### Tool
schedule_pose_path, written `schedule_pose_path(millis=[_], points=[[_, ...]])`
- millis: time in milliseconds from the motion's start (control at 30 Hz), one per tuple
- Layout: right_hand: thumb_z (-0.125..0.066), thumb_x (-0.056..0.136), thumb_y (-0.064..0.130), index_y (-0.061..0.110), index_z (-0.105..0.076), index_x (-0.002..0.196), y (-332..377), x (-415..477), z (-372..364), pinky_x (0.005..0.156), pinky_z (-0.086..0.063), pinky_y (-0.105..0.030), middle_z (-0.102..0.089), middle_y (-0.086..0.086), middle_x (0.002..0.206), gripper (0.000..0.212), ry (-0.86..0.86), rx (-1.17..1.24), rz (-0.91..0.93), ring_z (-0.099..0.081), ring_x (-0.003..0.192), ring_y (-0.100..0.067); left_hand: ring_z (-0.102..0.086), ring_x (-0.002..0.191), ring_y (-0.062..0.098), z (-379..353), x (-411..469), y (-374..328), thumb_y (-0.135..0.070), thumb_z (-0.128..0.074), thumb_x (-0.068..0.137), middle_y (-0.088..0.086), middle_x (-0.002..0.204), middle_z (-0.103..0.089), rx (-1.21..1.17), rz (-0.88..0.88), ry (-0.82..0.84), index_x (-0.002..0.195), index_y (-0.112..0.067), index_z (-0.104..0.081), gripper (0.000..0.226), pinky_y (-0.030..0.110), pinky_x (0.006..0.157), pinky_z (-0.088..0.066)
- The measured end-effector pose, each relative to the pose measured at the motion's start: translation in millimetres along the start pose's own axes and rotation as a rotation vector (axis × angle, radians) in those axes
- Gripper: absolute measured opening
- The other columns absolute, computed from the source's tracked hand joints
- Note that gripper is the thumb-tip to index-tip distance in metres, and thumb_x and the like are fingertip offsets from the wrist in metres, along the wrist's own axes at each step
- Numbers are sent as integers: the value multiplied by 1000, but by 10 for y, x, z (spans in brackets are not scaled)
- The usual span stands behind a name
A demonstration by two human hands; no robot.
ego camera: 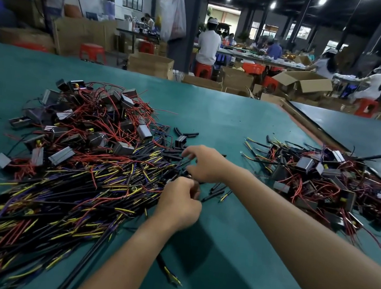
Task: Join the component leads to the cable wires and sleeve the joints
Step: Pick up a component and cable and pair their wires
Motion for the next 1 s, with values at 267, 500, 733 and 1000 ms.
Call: schedule_pose_path(millis=[267,500,733,1000], points=[[-53,98,19,17,-69,117,349,313,-122,89,-51,-35,-70,-4,113,25,62,9,159,-63,102,-23,-28,52,18,-54,-6,-2,1,-46,67,-5,48,-34,-33,-14,35,50,-18,-36,27,24,44,-25],[-61,95,21,16,-65,113,420,407,-195,75,-41,-30,-66,-6,110,19,56,-141,187,-60,99,-27,-28,58,30,-36,-36,-12,-3,-48,72,1,52,-36,-33,-27,-59,53,-14,-36,25,29,44,-20],[-57,85,7,9,-57,113,436,322,-192,72,-42,-32,-60,-12,108,28,-21,-140,172,-55,100,-30,-37,61,29,-12,-45,-17,-4,-49,73,0,46,-34,51,-59,-63,48,-14,-33,30,24,37,-20],[-70,80,9,19,-75,104,395,34,-18,75,-53,-27,-72,4,91,26,124,93,219,-68,86,-12,-36,55,27,-62,-29,-29,-5,-47,66,2,52,-43,127,-64,14,51,-14,-38,20,30,44,-24]])
Point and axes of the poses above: each hand's wrist, its own x-axis towards the middle knuckle, its own z-axis out of the back of the hand, y = z × x, the point moved 2 cm from there along x, towards the middle knuckle
